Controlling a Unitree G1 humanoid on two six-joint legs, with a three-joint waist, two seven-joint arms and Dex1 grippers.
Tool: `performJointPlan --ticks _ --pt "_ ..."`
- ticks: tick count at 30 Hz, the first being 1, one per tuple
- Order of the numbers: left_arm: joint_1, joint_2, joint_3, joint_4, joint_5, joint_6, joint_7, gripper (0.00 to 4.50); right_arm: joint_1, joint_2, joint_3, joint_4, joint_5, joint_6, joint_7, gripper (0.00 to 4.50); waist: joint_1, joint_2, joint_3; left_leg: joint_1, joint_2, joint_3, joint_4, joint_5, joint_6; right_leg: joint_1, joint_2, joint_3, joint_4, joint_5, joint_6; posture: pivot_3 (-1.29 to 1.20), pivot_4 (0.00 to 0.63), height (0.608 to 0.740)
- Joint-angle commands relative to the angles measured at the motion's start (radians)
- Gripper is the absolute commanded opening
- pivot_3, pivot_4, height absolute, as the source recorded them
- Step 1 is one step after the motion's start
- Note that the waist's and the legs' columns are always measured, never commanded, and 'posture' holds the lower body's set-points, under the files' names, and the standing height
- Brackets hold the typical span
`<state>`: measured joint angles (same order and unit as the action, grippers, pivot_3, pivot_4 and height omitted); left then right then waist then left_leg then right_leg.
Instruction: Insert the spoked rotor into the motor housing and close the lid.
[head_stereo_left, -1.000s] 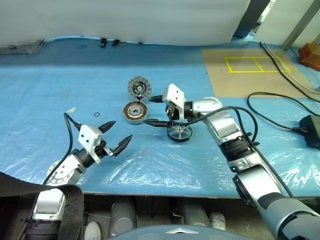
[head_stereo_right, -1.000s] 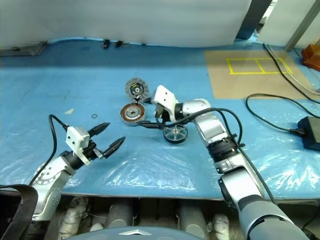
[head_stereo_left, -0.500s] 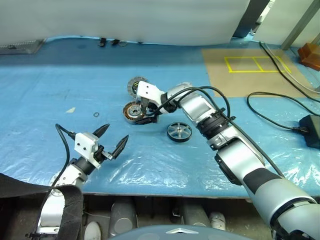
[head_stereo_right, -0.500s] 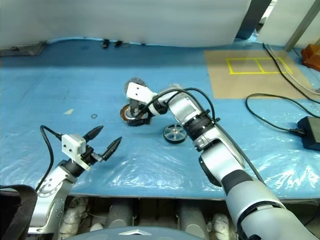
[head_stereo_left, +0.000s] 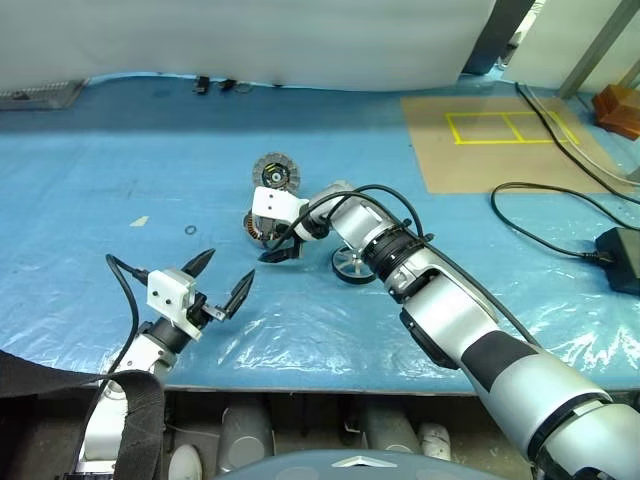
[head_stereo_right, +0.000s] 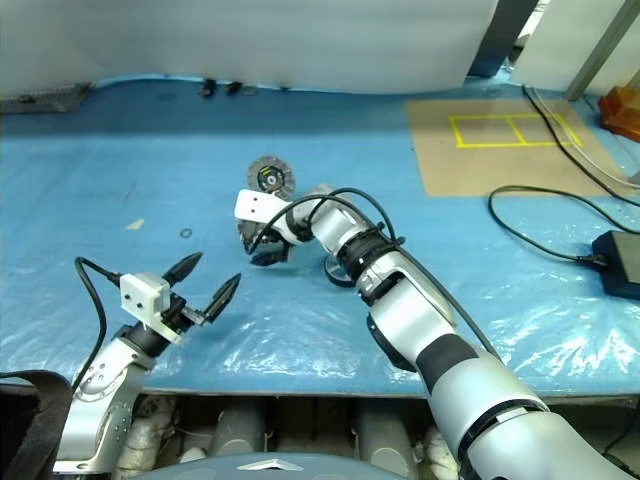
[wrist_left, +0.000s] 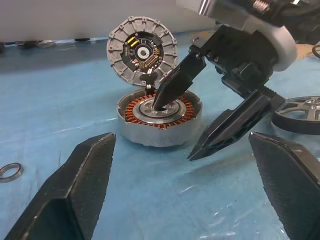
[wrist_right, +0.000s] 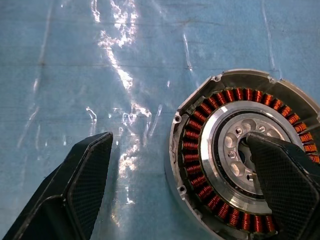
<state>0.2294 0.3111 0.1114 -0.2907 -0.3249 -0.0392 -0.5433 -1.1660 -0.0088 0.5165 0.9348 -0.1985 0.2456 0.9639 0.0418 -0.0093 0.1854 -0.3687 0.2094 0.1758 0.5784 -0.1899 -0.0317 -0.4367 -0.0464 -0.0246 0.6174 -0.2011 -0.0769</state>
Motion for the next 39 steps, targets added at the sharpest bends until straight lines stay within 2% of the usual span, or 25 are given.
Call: performJointPlan --ticks 1,8,11,16,17,22,25,31,39 --pt "0.003 0.006 0.014 -0.033 0.003 -0.026 0.006 4.47 -0.035 0.014 -0.005 0.057 -0.034 -0.041 -0.024 4.5 0.0 0.0 0.0 0.0 0.0 0.0 0.0 0.0 0.0 0.0 0.0 0.0 0.0 0.0 0.0 0.0 0.15 0.74" --pt "-0.002 0.01 0.012 -0.026 0.002 -0.029 0.002 4.47 -0.042 0.021 0.004 0.132 -0.074 -0.048 0.008 4.5 0.002 0.0 0.0 0.003 0.0 0.0 0.0 0.0 0.0 0.001 0.0 0.0 0.003 0.0 0.0 0.0 0.15 0.74" --pt "-0.013 0.013 0.011 -0.022 0.001 -0.024 0.002 4.5 -0.038 0.023 0.014 0.137 -0.083 -0.051 0.048 3.89 0.002 0.0 0.0 0.004 0.0 0.0 0.001 0.0 0.0 0.002 -0.001 0.0 0.004 0.0 0.0 0.0 0.15 0.74" --pt "-0.028 0.026 0.032 -0.017 -0.006 -0.016 0.006 4.5 -0.02 0.015 0.039 0.129 -0.129 -0.083 0.045 2.19 0.001 0.001 -0.002 0.005 -0.001 0.0 0.001 0.0 0.0 0.003 -0.001 0.0 0.003 0.0 0.0 0.0 0.15 0.74" --pt "-0.029 0.031 0.047 -0.016 -0.01 -0.015 0.011 4.5 -0.012 0.012 0.038 0.115 -0.13 -0.081 0.049 1.97 0.0 0.001 -0.002 0.005 0.0 0.0 0.001 0.0 0.0 0.004 -0.001 0.0 0.003 0.0 -0.001 0.0 0.15 0.74" --pt "-0.02 0.057 0.085 -0.022 -0.027 -0.004 0.002 4.5 0.06 -0.026 0.05 -0.032 -0.129 -0.039 0.129 1.97 0.001 0.001 -0.002 0.007 0.0 0.0 0.001 0.0 0.0 0.004 -0.001 0.0 0.004 0.0 -0.001 0.0 0.15 0.74" --pt "-0.001 0.078 0.104 -0.022 -0.037 0.002 -0.014 4.5 0.143 -0.077 0.067 -0.255 -0.107 0.063 0.237 1.97 0.005 0.0 -0.002 0.008 0.0 0.0 0.001 0.0 0.0 0.007 -0.002 0.0 0.002 -0.001 0.0 0.0 0.15 0.74" --pt "0.001 0.107 0.109 -0.007 -0.042 0.01 -0.041 4.5 0.273 -0.164 0.112 -0.637 -0.079 0.259 0.361 1.97 0.006 0.0 -0.003 0.008 -0.001 0.0 -0.001 0.0 0.0 0.007 -0.001 0.0 0.0 -0.002 0.001 0.0 0.15 0.74" --pt "-0.063 0.114 0.083 0.017 -0.032 0.035 -0.064 4.5 0.3 -0.171 0.128 -0.759 -0.056 0.365 0.341 1.97 0.004 0.0 -0.003 0.011 -0.001 -0.001 -0.001 0.0 0.0 0.009 -0.001 0.001 0.001 -0.004 0.006 0.0 0.15 0.74"
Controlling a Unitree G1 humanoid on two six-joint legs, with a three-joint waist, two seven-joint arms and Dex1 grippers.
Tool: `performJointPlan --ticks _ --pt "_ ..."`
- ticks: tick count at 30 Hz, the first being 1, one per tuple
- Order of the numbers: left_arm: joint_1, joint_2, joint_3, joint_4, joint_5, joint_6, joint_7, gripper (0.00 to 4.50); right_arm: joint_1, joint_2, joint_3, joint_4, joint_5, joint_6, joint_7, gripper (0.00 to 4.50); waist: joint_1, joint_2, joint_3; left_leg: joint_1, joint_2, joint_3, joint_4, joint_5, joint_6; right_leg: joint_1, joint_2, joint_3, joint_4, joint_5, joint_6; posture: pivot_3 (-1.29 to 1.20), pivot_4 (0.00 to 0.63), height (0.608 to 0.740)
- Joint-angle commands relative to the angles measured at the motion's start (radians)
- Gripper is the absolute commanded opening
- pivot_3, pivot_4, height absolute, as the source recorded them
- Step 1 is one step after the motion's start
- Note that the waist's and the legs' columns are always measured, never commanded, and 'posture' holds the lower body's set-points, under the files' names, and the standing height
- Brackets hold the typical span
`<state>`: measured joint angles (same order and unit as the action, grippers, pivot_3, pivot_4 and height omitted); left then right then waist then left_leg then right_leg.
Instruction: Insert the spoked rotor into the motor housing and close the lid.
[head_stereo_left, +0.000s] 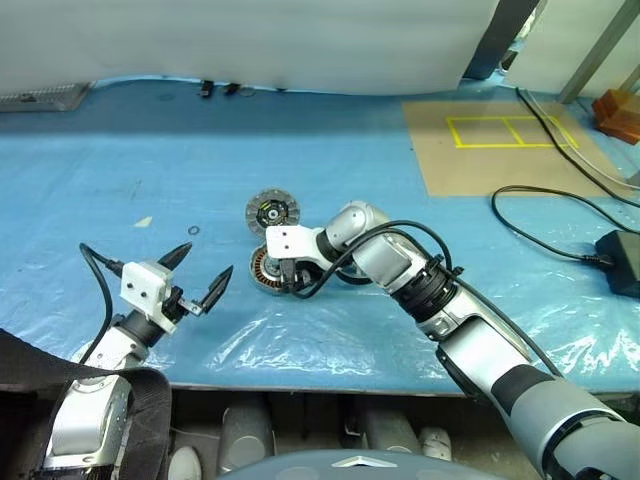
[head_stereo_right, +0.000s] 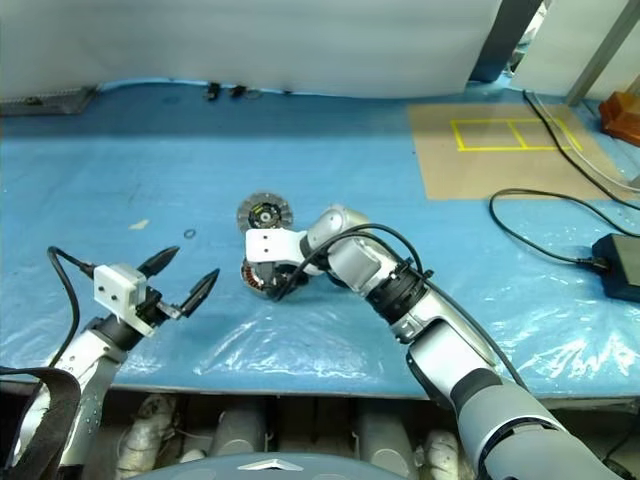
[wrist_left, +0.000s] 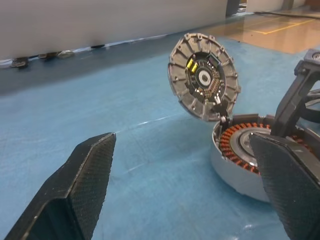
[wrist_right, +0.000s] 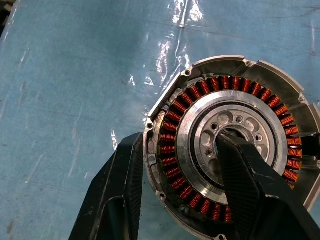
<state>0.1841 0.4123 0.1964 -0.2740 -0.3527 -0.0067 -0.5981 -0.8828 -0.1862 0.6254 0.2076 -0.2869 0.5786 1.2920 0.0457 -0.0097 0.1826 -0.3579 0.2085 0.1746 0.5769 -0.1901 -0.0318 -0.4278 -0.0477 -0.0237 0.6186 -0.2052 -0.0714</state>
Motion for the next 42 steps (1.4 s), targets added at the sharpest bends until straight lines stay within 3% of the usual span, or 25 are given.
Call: performJointPlan --ticks 1,3,10,15,22,25,28,42 --pt "-0.026 0.013 -0.004 0.006 -0.003 0.004 -0.013 4.5 0.016 0.007 0.017 -0.033 0.035 0.031 0.002 1.97 0.0 0.0 0.0 0.0 0.0 0.0 0.0 0.0 0.0 0.0 0.0 0.0 0.0 0.0 0.0 0.0 0.15 0.74" --pt "-0.038 0.013 -0.006 0.014 -0.002 0.004 -0.018 4.5 0.013 0.006 0.015 -0.03 0.039 0.026 -0.014 1.97 -0.002 0.0 0.0 0.0 0.0 0.0 0.0 0.0 0.0 0.0 0.0 0.0 0.0 0.002 -0.004 0.0 0.15 0.74" --pt "-0.09 0.015 -0.009 0.063 -0.002 0.003 -0.045 4.5 -0.026 -0.022 -0.03 -0.115 0.096 0.08 -0.011 4.13 -0.002 0.0 0.0 -0.001 -0.001 0.0 0.0 0.0 0.0 -0.001 0.0 0.0 0.0 0.002 -0.004 0.0 0.15 0.74" --pt "-0.147 -0.012 0.019 0.114 -0.018 0.012 -0.006 4.5 -0.052 -0.056 -0.105 -0.223 0.182 0.13 -0.008 4.13 -0.001 0.0 0.0 -0.001 -0.001 0.0 0.0 0.0 0.0 -0.001 0.0 0.0 0.0 0.002 -0.004 0.0 0.15 0.74" --pt "-0.236 -0.004 0.081 0.244 0.051 0.071 0.166 4.5 0.046 -0.145 -0.224 -0.35 0.322 0.108 -0.029 4.13 -0.001 -0.001 0.0 -0.002 -0.001 0.0 0.0 0.0 0.0 0.0 0.0 0.0 0.0 0.003 -0.004 0.0 0.15 0.74" --pt "-0.289 -0.007 0.116 0.309 0.048 0.08 0.218 4.5 0.095 -0.175 -0.26 -0.379 0.357 0.133 -0.068 3.55 0.0 -0.001 0.0 -0.002 -0.001 0.0 0.0 0.0 0.0 0.0 0.0 0.0 0.0 0.003 -0.004 0.0 0.15 0.74" --pt "-0.348 -0.026 0.159 0.388 0.003 0.093 0.247 4.5 0.135 -0.203 -0.263 -0.394 0.361 0.146 -0.113 2.54 0.001 -0.001 0.0 -0.002 -0.002 0.0 0.001 0.0 -0.001 0.0 0.0 0.0 0.0 0.003 -0.004 0.0 0.15 0.74" --pt "-0.566 -0.009 0.104 0.731 0.035 0.138 0.195 4.5 0.237 -0.247 -0.231 -0.486 0.421 0.222 -0.223 2.54 0.008 -0.003 0.0 -0.003 -0.003 -0.002 0.001 0.002 -0.004 0.0 0.0 -0.001 -0.002 0.003 -0.004 0.0 0.15 0.74"
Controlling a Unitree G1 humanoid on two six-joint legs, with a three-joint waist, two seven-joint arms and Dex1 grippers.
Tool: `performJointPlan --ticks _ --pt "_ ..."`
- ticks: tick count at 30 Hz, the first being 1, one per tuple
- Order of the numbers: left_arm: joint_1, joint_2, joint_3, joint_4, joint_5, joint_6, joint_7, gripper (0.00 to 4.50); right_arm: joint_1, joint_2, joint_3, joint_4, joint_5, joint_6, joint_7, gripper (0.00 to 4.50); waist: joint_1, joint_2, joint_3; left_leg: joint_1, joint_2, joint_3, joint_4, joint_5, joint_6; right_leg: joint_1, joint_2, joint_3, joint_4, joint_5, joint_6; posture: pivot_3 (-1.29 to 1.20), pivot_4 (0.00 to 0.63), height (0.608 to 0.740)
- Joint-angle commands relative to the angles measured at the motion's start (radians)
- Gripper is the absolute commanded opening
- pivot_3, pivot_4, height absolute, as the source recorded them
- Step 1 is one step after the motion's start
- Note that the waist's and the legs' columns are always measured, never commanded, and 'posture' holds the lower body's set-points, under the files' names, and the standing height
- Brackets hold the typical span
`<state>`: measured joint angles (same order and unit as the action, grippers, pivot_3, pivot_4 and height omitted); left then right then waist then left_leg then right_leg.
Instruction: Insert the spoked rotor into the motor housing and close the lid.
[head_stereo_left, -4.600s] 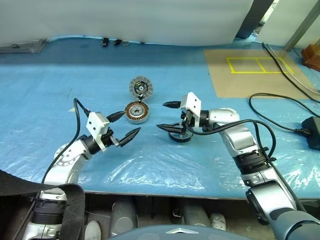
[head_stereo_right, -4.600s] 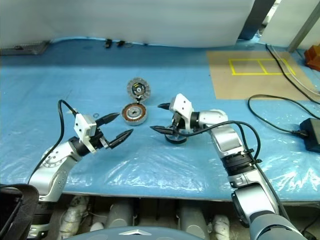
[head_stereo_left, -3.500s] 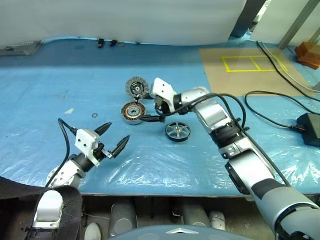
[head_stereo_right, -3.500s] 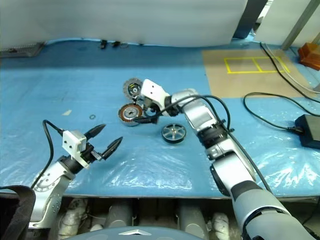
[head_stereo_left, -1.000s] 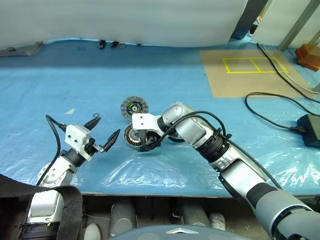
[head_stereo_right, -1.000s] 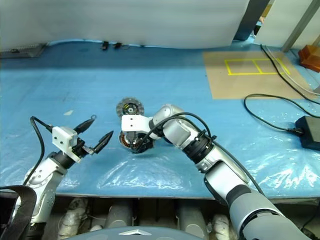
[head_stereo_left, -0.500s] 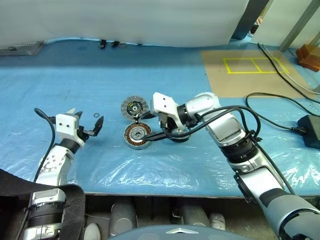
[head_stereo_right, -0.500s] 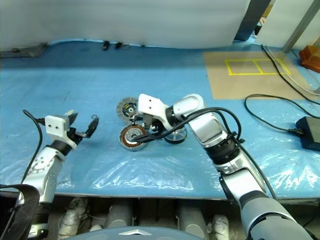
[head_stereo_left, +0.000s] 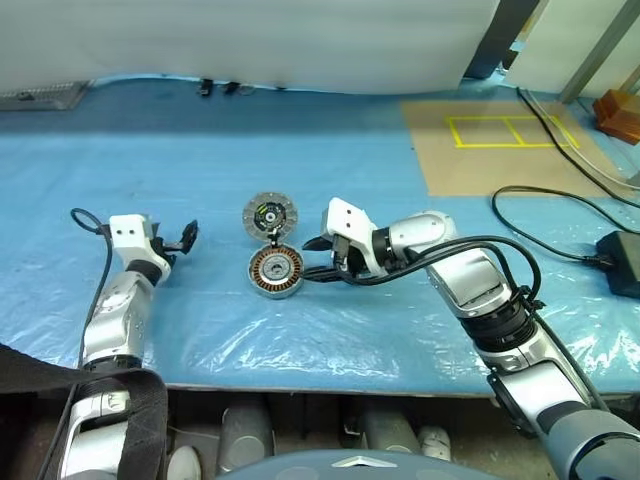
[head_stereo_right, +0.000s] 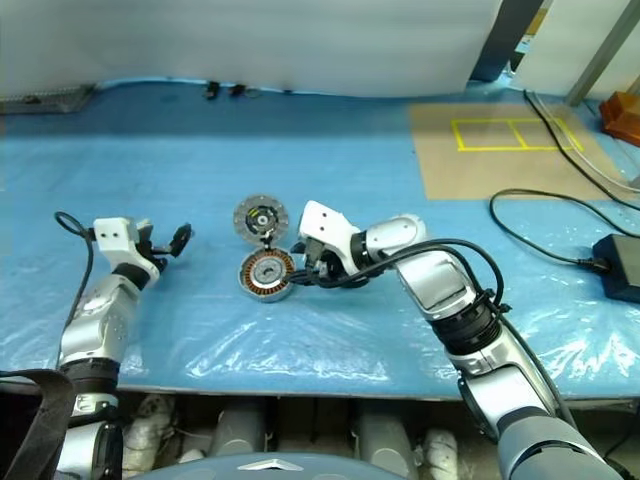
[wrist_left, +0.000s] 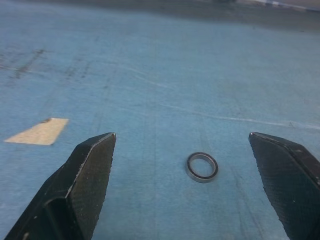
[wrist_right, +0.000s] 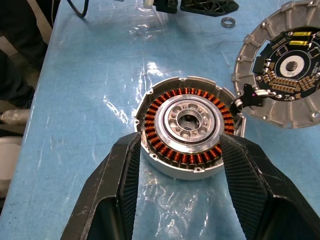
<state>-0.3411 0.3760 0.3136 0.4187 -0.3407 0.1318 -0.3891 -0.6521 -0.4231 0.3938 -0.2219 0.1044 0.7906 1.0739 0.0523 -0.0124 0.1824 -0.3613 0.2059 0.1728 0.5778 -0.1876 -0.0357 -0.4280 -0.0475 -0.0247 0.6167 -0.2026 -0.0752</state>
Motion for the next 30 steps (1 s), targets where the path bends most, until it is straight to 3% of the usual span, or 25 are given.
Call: performJointPlan --ticks 1,16,19,25,30 --pt "-0.056 0.033 -0.023 0.059 0.035 0.002 -0.016 4.5 0.008 -0.014 0.002 -0.06 0.033 0.012 -0.008 2.54 0.002 0.0 0.0 0.0 0.0 0.0 0.0 0.0 0.0 0.0 0.0 0.0 0.0 0.0 0.0 0.0 0.15 0.74" --pt "-0.12 0.06 -0.087 0.213 0.131 0.02 -0.021 4.5 0.005 -0.036 0.006 -0.063 0.078 0.02 -0.058 2.54 0.005 0.0 0.0 0.0 0.0 -0.002 0.0 0.0 0.0 0.0 0.0 0.0 0.0 0.0 0.0 0.0 0.15 0.74" --pt "-0.108 0.057 -0.083 0.204 0.13 0.026 -0.023 3.94 0.001 -0.036 0.009 -0.055 0.076 0.012 -0.063 2.51 0.004 0.0 0.0 0.0 0.0 -0.002 0.0 0.0 0.0 0.0 0.0 0.0 0.0 0.0 0.0 0.0 0.15 0.74" --pt "-0.063 0.047 -0.065 0.152 0.109 0.035 -0.034 1.96 -0.007 -0.034 0.014 -0.039 0.073 -0.005 -0.068 2.51 0.006 0.0 0.0 0.0 0.0 -0.002 -0.001 0.0 0.0 0.0 -0.001 0.0 -0.001 0.0 0.0 0.0 0.15 0.74" --pt "-0.022 0.049 -0.06 0.097 0.095 0.05 -0.049 1.96 -0.012 -0.036 0.015 -0.027 0.071 -0.019 -0.066 2.51 0.008 0.0 0.0 0.0 0.0 -0.002 -0.001 0.0 0.0 0.0 -0.001 0.0 -0.001 0.0 0.0 0.0 0.15 0.74"
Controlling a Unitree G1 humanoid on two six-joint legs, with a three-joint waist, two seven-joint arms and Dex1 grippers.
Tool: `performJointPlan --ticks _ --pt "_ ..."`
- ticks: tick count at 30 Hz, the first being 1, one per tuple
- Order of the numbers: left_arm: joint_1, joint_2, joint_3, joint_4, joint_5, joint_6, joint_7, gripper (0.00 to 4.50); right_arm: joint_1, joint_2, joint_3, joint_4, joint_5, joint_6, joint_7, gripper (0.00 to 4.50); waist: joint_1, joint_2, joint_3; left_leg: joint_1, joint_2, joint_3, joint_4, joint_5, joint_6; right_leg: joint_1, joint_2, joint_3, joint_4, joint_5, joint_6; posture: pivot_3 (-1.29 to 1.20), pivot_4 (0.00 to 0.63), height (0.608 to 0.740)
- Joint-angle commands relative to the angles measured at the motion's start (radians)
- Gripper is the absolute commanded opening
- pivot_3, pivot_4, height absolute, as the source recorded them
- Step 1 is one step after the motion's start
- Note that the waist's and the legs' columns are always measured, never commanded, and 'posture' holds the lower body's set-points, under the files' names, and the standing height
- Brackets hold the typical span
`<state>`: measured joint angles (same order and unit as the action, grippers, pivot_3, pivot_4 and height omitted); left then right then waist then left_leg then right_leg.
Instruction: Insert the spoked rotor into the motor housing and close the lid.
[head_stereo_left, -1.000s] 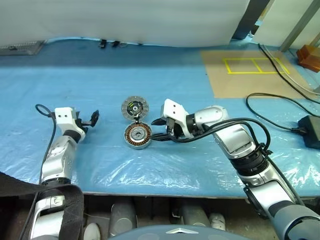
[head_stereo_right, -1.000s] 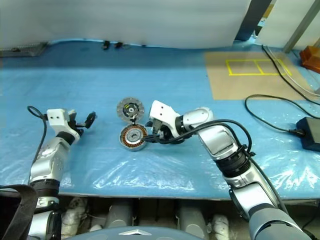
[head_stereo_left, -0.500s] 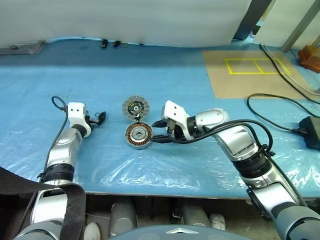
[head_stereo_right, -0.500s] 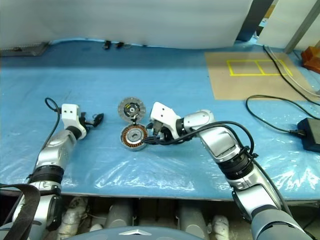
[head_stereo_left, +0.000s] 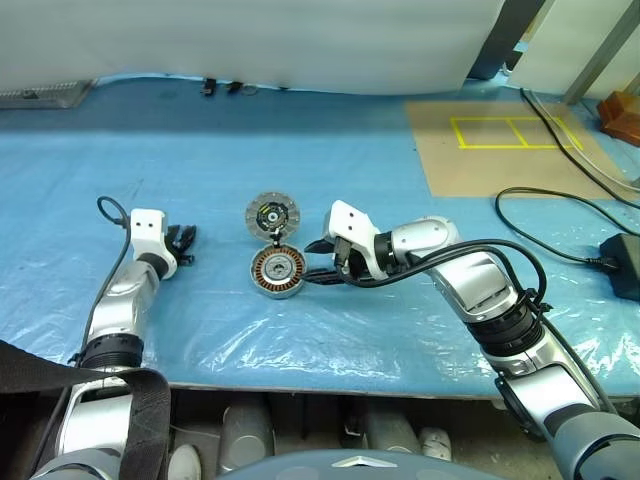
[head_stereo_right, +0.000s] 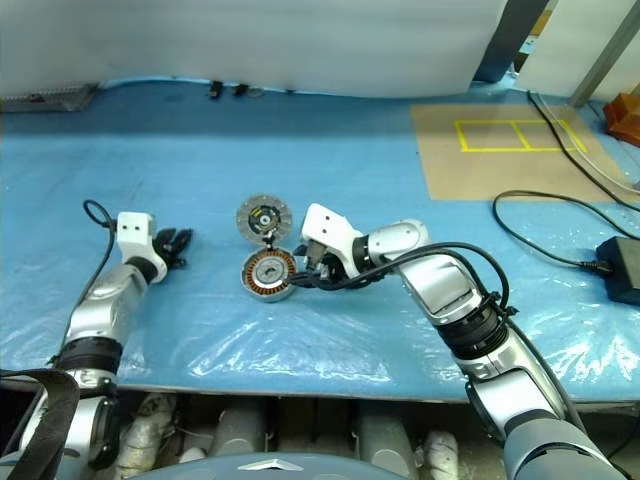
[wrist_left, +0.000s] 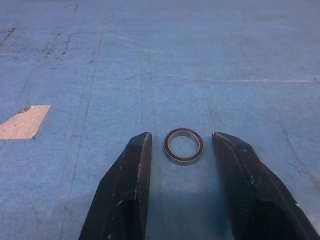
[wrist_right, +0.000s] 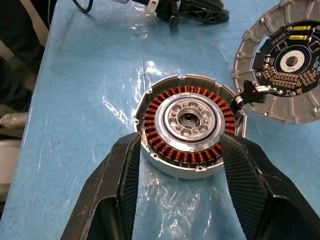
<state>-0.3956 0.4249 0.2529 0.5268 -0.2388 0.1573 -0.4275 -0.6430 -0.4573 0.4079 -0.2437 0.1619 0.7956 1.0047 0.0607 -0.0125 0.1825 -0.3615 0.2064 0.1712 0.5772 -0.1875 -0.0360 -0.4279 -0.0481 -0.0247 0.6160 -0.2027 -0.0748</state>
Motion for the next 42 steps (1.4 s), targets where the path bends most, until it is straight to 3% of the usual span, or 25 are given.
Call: performJointPlan --ticks 1,5,8,19,23,38,42 --pt "0.037 0.0 0.002 -0.016 -0.009 0.028 -0.011 1.96 -0.022 -0.002 0.002 -0.003 0.013 -0.027 0.004 2.51 0.0 0.0 0.0 0.0 0.0 0.0 0.0 0.0 0.0 0.0 0.0 0.0 0.0 0.0 0.0 0.0 0.15 0.74" --pt "0.061 0.006 0.007 -0.033 -0.014 0.037 -0.013 1.96 -0.029 -0.001 0.008 0.008 0.011 -0.039 0.011 2.51 0.002 0.0 0.0 0.0 0.0 0.0 0.0 0.0 0.0 0.0 0.0 0.0 0.0 0.0 0.0 0.0 0.15 0.74" --pt "0.067 0.008 0.012 -0.039 -0.013 0.039 -0.001 1.39 -0.034 0.0 0.009 0.016 0.012 -0.047 0.013 2.51 0.003 0.0 0.0 0.0 0.0 0.0 0.0 0.0 0.0 0.0 0.0 0.0 0.0 0.0 0.0 0.0 0.15 0.74" --pt "0.017 -0.003 -0.002 -0.015 -0.014 0.042 -0.018 1.39 -0.04 -0.002 0.024 0.03 0.002 -0.071 0.015 2.51 0.009 0.0 0.0 0.0 0.0 0.0 -0.001 0.0 0.0 0.0 0.0 0.0 0.0 -0.003 0.005 0.0 0.15 0.74" --pt "-0.004 -0.011 0.0 0.007 -0.004 0.04 0.004 2.29 -0.038 -0.004 0.025 0.029 0.001 -0.072 0.012 2.51 0.01 0.0 0.0 0.0 0.0 0.0 -0.001 0.0 0.0 0.0 0.0 0.0 0.0 -0.003 0.005 0.0 0.15 0.74" --pt "-0.045 -0.007 -0.016 0.08 0.033 0.027 0.028 2.29 -0.03 -0.01 0.021 0.03 0.002 -0.078 0.007 2.51 0.01 0.0 0.0 0.0 0.0 0.0 -0.001 0.0 0.0 0.0 0.0 0.0 -0.001 -0.004 0.006 0.0 0.15 0.74" --pt "-0.057 -0.009 -0.012 0.098 0.034 0.025 0.034 1.4 -0.034 -0.005 0.019 0.036 0.002 -0.085 0.001 2.51 0.01 0.0 0.0 0.0 0.0 0.0 -0.001 0.0 0.0 0.0 0.0 0.0 -0.001 -0.004 0.006 0.0 0.15 0.74"
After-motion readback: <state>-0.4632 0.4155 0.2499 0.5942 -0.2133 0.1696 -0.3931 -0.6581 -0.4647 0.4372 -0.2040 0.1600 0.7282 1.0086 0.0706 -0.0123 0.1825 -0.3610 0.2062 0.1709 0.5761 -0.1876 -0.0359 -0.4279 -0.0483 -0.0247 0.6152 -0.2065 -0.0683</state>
